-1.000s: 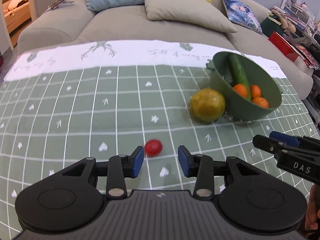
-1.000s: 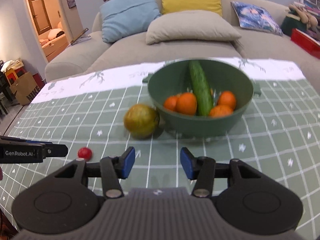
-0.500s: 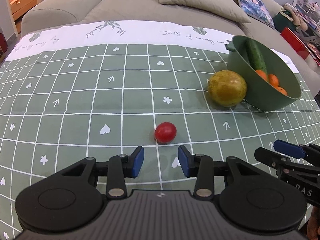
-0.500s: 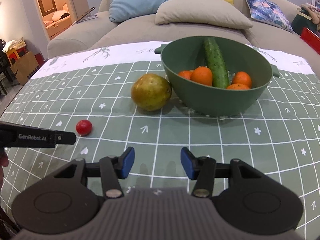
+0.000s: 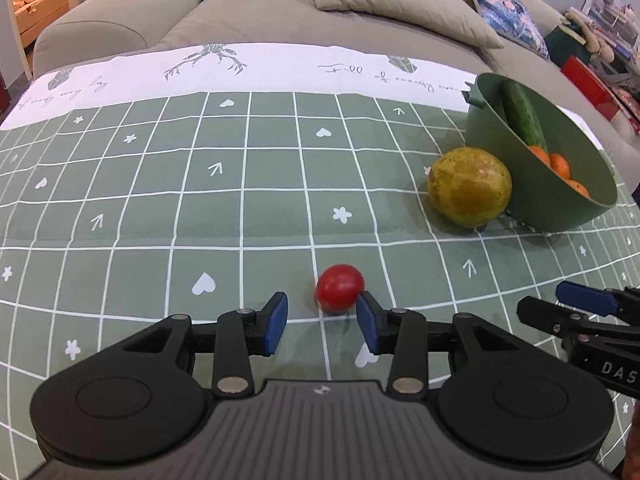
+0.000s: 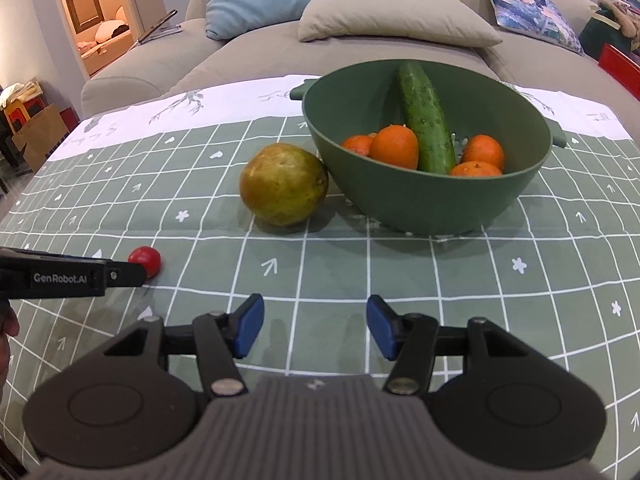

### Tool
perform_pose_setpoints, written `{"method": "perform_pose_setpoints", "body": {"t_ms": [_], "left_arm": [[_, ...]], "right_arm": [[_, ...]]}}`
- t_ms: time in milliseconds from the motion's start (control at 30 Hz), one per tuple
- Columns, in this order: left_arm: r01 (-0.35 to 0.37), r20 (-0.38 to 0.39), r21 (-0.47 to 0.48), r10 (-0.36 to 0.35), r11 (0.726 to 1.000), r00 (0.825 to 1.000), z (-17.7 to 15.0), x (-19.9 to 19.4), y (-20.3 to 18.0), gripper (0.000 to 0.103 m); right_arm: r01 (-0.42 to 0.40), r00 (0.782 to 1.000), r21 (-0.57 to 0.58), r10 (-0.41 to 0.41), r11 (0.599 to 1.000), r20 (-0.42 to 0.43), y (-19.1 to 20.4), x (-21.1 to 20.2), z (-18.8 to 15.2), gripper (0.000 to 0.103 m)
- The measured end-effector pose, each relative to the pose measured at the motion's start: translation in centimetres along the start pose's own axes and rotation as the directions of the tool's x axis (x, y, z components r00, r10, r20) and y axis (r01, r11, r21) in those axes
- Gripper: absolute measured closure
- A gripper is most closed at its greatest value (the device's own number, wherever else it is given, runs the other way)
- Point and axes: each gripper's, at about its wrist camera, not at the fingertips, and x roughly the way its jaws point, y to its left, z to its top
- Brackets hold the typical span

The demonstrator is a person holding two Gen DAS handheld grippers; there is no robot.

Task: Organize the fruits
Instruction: 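Move the left tool to the red cherry tomato and close on it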

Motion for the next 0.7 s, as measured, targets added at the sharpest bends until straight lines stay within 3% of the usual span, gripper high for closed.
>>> {"method": "perform_pose_setpoints", "body": {"t_ms": [300, 533, 700], "left_arm": [[0.015, 0.001, 0.038, -0.015, 0.999, 1.000, 0.5, 1.2, -1.0, 0.054], [0.023, -0.001, 0.055, -0.023, 0.998, 1.000, 0.2, 1.3, -1.5, 0.071], [0.032, -0.005, 0.047, -0.032, 0.998, 0.999, 0.3, 1.3, -1.4, 0.074]], "right_arm": [[0.002, 1.000, -0.021, -0.002, 1.000, -0.001, 0.2, 0.7, 0.2, 0.048], [0.005, 1.000, -0.023, -0.006, 1.000, -0.005, 0.1, 1.1, 0.1, 0.048], [0.008, 1.000, -0.027, -0.008, 1.000, -0.007, 0.4, 1.3, 0.2, 0.042]]}}
